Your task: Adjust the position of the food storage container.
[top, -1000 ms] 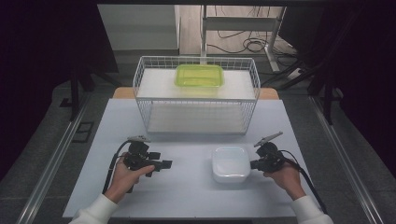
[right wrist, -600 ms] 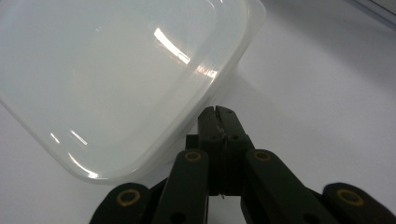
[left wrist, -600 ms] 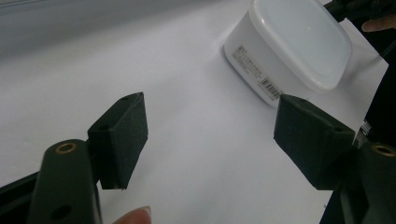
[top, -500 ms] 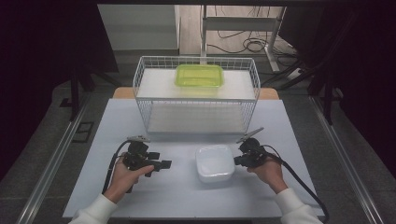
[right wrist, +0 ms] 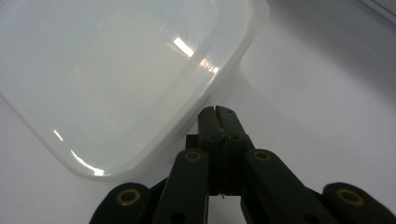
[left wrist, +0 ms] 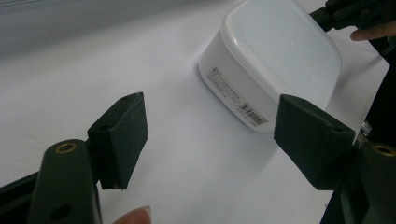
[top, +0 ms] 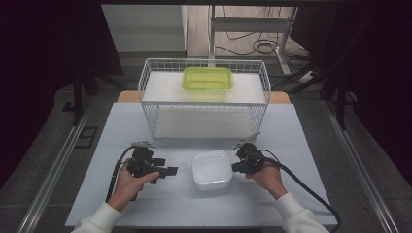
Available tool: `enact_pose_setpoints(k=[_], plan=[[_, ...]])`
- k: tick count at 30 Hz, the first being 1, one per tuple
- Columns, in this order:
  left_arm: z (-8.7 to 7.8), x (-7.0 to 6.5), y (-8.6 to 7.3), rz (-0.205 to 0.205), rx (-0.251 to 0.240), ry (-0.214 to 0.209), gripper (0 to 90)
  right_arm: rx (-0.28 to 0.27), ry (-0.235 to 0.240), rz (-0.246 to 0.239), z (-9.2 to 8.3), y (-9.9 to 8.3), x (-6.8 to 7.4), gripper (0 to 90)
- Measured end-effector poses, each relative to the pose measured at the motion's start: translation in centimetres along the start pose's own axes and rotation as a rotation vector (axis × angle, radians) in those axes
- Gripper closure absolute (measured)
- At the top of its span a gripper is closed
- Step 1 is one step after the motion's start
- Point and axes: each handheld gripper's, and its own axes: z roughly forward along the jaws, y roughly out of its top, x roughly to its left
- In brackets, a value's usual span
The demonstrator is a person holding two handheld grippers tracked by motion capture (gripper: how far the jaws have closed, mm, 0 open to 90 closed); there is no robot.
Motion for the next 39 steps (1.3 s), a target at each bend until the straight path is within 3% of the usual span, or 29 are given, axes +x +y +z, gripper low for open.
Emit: enact_pose_setpoints(k=[11,15,18,19,21,24,26,33,39], plan=[[0.2,-0.1,0.0,-0.003,0.004,0.002,25.0,0.005,0.023,-0.027,0.2,0.0,0.7,89.2],[0.0,-0.1,-0.1,-0.029,-0.014,-0.009,24.3,-0.022,0.007,-0.017,-0.4,-0.1,0.5,87.4],[-0.2,-0.1,-0.1,-0.039,-0.032,0.014,24.3,-0.105,-0.041,0.033,-1.9,-0.6,0.0,71.5],[-0.4,-0.1,-0.2,-0.042,-0.041,0.025,24.3,-0.105,-0.041,0.033,-1.9,-0.6,0.0,71.5],[-0.7,0.0,-0.1,-0.05,-0.064,0.04,24.5,-0.169,-0.06,0.078,-2.9,-0.9,-0.1,58.5],[-1.0,-0.1,-0.1,-0.06,-0.1,0.051,25.1,-0.221,-0.047,0.13,-3.9,-1.2,0.0,44.6],[-1.1,-0.2,0.0,-0.058,-0.12,0.066,25.3,-0.255,-0.026,0.141,-4.6,-1.5,0.3,37.6],[-1.5,-1.1,0.4,-0.041,-0.164,0.085,25.7,-0.329,0.058,0.178,-5.4,-2.1,0.8,29.9],[-1.3,-1.9,0.6,-0.035,-0.156,0.102,25.6,-0.338,0.078,0.19,-4.9,-2.6,0.9,25.9]])
